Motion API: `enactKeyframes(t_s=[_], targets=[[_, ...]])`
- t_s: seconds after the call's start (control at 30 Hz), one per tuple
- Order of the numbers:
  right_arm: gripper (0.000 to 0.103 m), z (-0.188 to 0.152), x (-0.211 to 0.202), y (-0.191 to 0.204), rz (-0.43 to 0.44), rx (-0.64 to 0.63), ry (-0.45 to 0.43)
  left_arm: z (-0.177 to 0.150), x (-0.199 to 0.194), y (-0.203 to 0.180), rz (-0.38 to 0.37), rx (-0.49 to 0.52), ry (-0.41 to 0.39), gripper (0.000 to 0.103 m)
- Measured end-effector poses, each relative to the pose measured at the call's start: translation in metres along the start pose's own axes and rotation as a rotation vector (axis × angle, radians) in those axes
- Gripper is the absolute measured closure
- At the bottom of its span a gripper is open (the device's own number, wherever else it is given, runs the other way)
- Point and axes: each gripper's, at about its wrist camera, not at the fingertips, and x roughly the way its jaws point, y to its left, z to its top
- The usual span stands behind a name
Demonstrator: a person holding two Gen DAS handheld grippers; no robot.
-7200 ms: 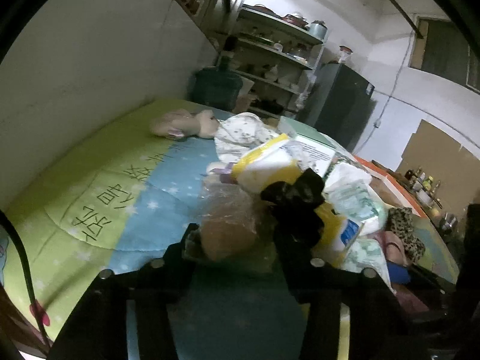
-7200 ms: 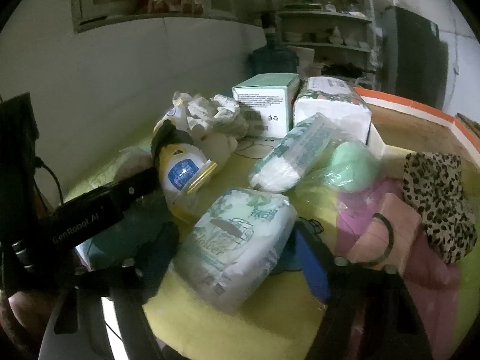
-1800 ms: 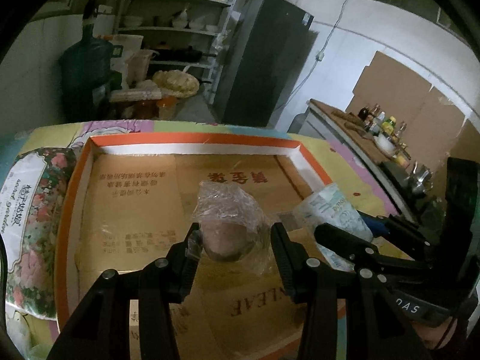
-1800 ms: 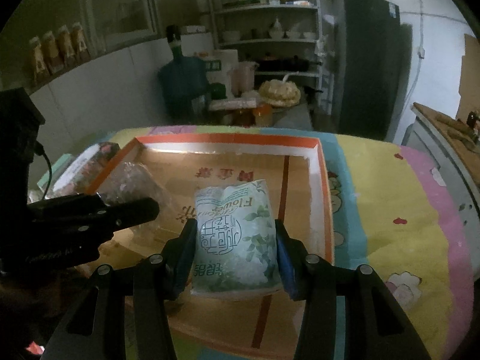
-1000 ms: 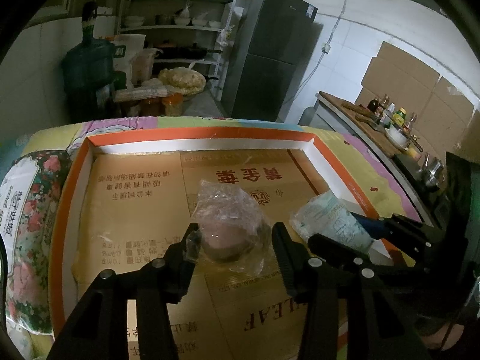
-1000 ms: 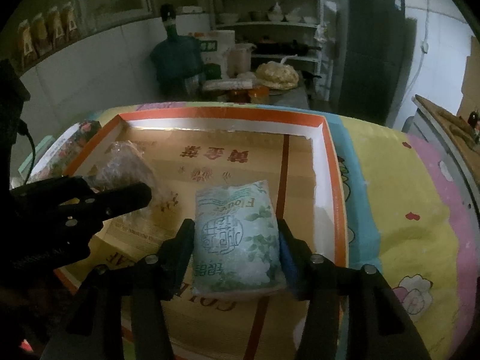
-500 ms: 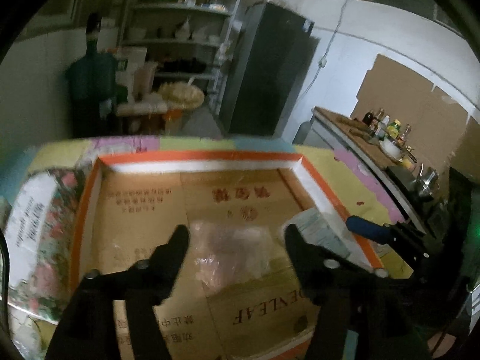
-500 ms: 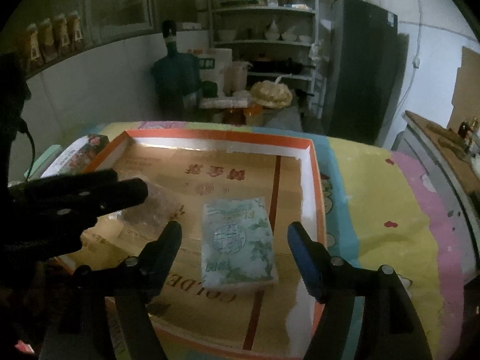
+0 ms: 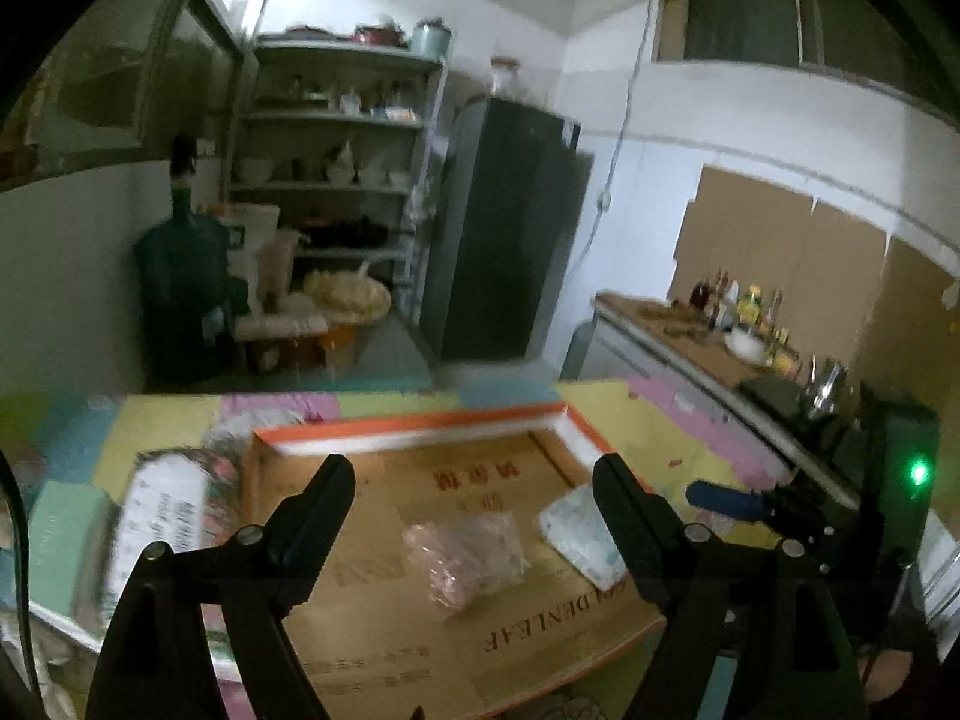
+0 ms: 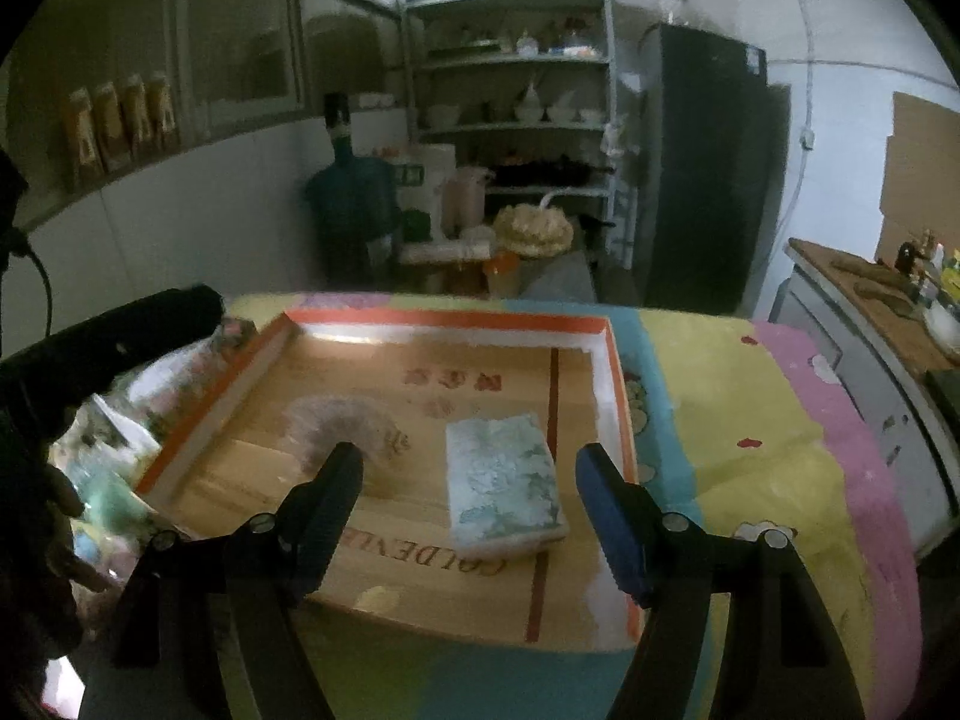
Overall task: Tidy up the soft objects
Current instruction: 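Lower both held items into the tray and open both grippers, then move both grippers back over the remaining items on the bed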
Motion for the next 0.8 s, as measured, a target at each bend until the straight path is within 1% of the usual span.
enactKeyframes(t_s=[0.1, 0.23, 0.37, 0.5, 0.67, 0.8], targets=[[0.028, 0.001, -0.013, 0.009, 0.002, 0.013, -0.033, 0.008, -0.02, 0.009, 0.015, -0.012, -0.038, 0.022], [0.028, 0.0, -0.028, 0.027, 0.012, 0.02, -0.063, 0.013, -0.046, 0.016, 0.04, 0.002, -0.092, 0.022], [0.028, -0.002, -0.042, 0.045, 0.021, 0.025, -0.09, 0.013, -0.072, 0.022, 0.085, 0.026, -0.142, 0.022], [0.028, -0.007, -0.053, 0.066, 0.055, 0.021, -0.113, 0.01, -0.098, 0.035, 0.098, 0.029, -0.192, 0.022], [0.028, -0.014, -0.058, 0.096, 0.098, 0.016, -0.118, 0.004, -0.122, 0.059, 0.123, 0.007, -0.194, 0.022], [0.028, -0.02, -0.054, 0.118, 0.128, 0.015, -0.104, -0.004, -0.142, 0.079, 0.181, 0.012, -0.204, 0.022]])
